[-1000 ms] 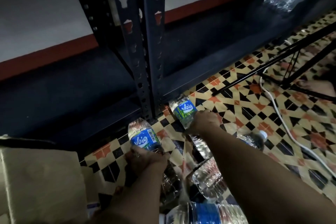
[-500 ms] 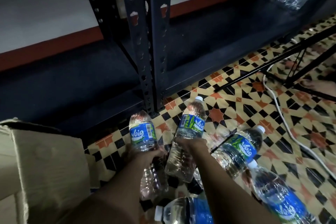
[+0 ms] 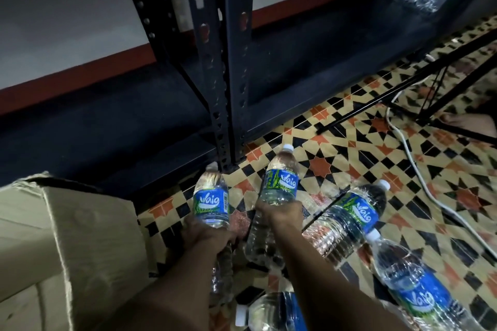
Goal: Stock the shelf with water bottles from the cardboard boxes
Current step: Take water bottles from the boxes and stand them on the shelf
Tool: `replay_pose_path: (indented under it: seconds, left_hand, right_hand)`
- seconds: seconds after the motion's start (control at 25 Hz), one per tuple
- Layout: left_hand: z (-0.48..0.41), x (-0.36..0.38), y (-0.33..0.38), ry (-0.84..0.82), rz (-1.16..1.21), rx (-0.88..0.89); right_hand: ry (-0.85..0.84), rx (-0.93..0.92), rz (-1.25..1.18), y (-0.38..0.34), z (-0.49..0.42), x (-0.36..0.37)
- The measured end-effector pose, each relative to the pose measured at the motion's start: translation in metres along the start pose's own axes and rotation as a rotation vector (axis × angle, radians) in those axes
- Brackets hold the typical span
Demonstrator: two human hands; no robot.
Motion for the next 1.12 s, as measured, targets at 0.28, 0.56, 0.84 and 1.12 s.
replay_pose_path:
  seconds: [0.28, 0.56, 0.84, 1.12]
  left_hand:
    - [0.079, -0.090, 0.035, 0.003, -0.243, 0.138]
    - [0.156, -0.147, 0.093, -0.026, -0.237, 0.492]
    - [0.292, -0.254, 0.147, 0.207, 0.321, 0.801]
    - [0.386, -0.408, 0.174, 0.361, 0.779, 1.039]
  right_hand:
    - [0.057, -0.066, 0.047, -0.003, 0.067, -0.061]
    - [0.198, -0.237, -0.006, -0.036, 0.136, -0.171]
    - [0.387, -0.458, -0.213, -0.080, 0.222, -0.275]
    - [0.352, -0.769, -0.598, -0.160, 0.333, -0.344]
Point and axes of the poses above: each hand's wrist, its own z-axis away from the middle knuckle, its own x-axis out of the palm, y = z × x, the point moved 10 cm from there along -z, towards the middle knuckle, and after that the axes turned 14 degrees about y, right-handed, at the moved point
